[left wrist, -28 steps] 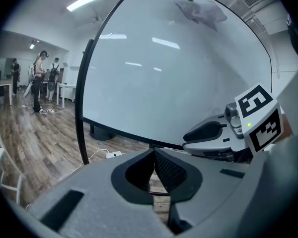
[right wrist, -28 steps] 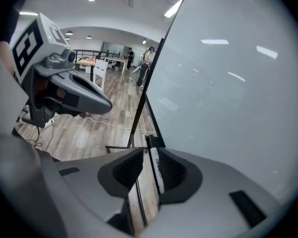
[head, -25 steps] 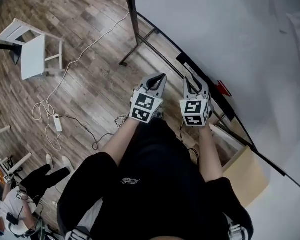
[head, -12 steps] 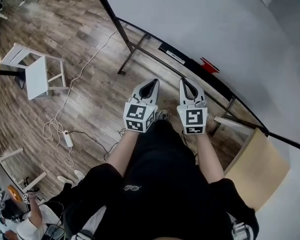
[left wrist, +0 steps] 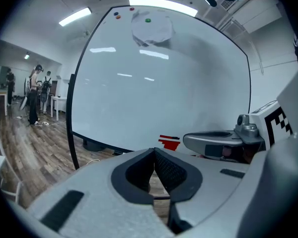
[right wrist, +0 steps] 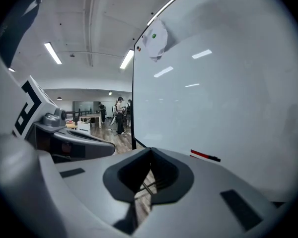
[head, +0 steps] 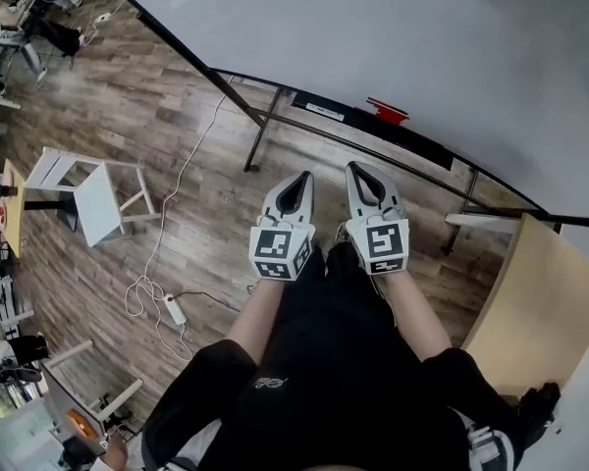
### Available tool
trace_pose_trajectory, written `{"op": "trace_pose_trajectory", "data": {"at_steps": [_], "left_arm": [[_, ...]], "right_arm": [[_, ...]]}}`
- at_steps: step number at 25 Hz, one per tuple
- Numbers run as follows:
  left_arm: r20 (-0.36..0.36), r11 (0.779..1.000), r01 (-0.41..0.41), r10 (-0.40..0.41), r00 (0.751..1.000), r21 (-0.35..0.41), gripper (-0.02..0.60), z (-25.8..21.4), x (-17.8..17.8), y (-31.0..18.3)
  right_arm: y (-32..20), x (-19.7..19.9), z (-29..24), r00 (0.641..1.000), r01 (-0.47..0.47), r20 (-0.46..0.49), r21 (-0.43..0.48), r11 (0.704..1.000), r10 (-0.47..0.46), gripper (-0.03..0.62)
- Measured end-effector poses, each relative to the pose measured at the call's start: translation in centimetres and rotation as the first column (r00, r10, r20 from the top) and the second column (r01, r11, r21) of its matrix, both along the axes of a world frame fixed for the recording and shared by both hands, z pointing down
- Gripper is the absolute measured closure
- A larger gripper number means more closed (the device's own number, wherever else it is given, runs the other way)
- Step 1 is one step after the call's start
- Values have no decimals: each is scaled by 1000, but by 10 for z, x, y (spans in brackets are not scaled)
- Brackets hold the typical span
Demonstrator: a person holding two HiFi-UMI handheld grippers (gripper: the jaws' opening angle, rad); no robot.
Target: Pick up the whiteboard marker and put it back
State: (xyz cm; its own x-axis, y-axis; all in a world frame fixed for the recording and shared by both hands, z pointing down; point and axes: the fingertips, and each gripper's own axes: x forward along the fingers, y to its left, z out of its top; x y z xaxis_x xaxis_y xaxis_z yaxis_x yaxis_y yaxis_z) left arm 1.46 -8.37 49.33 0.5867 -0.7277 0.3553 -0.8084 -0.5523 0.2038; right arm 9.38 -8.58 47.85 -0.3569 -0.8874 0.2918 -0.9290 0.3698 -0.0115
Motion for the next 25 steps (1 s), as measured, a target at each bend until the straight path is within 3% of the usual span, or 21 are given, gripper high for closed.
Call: {"op": "trace_pose_trajectory", "data": {"at_steps": [4,10,19,25], "left_arm": [[-15,999,-30,30,999,15,575,-7,-4,6],[-41,991,-127,129,991,38,575,-19,-36,20],[-41,962,-244,251,967,119,575,-46,-89,42],[-56,945,-270,284,957,187,575,-83,-97,55]], "right_arm": [[2,-13,-6,1000,-17,-2,16,1000,17,592],[25,-34,-25,990,-144,2,52,988,144,592],[78,-74,-61,942,-335,2,113,935,337,592],[96,-86,-99,944,-328,29,186,926,328,592]]}}
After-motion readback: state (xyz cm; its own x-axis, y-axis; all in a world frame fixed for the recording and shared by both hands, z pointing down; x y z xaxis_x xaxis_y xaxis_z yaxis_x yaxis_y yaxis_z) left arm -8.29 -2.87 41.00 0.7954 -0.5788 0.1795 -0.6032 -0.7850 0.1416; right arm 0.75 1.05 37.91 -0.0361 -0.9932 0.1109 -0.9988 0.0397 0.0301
